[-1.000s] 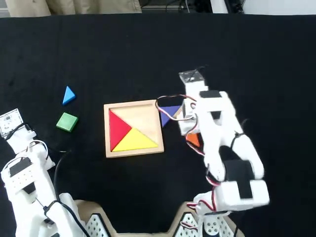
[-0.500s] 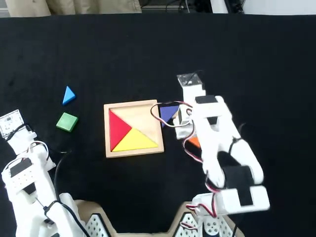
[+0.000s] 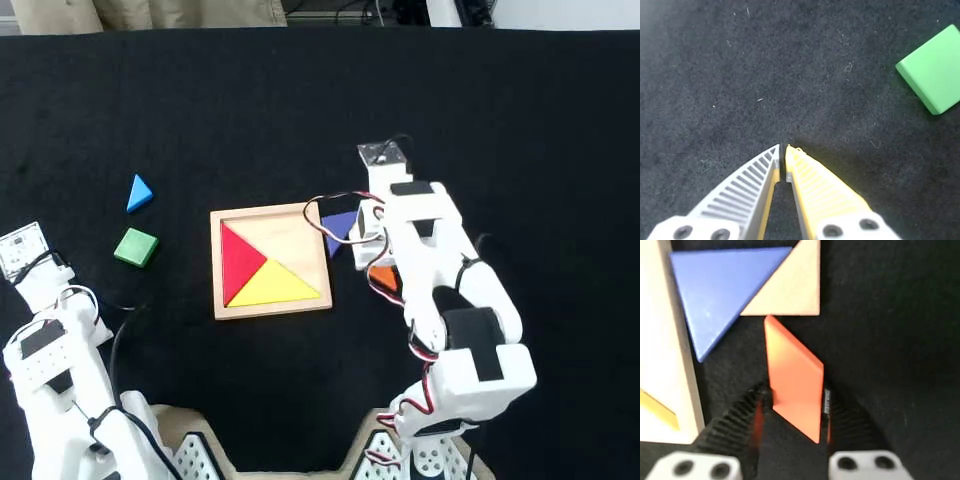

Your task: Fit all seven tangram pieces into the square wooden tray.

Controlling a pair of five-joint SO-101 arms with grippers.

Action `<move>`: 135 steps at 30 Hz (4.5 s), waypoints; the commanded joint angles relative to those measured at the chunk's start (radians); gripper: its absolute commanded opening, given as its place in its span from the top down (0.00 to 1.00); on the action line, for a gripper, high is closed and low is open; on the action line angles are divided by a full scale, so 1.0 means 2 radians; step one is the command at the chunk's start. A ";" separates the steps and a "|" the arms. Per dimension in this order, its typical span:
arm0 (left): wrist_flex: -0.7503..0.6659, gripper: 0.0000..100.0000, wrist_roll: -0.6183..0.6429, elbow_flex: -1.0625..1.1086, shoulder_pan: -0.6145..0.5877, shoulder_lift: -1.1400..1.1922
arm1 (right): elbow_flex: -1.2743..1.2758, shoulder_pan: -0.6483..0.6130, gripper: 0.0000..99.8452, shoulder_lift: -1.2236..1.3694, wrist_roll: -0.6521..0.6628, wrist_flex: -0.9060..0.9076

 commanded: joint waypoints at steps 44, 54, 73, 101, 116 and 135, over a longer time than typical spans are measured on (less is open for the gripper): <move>-0.008 0.97 -0.006 -0.004 0.007 -0.009 | -0.143 -0.216 0.85 0.052 -0.070 0.054; -0.008 0.97 -0.006 -0.005 0.007 -0.009 | -0.133 -0.198 0.84 0.051 -0.070 0.070; -0.008 0.97 -0.006 -0.004 0.007 -0.009 | -0.155 -0.189 0.84 0.053 -0.044 0.059; -0.008 0.97 -0.006 -0.003 0.007 -0.009 | -0.246 -0.190 0.95 0.055 -0.002 0.062; -0.008 0.97 -0.006 -0.003 0.007 -0.009 | -0.369 -0.175 0.99 0.204 0.033 0.075; -0.008 0.97 -0.006 -0.004 0.005 -0.009 | -0.356 -0.174 0.99 0.199 0.062 0.203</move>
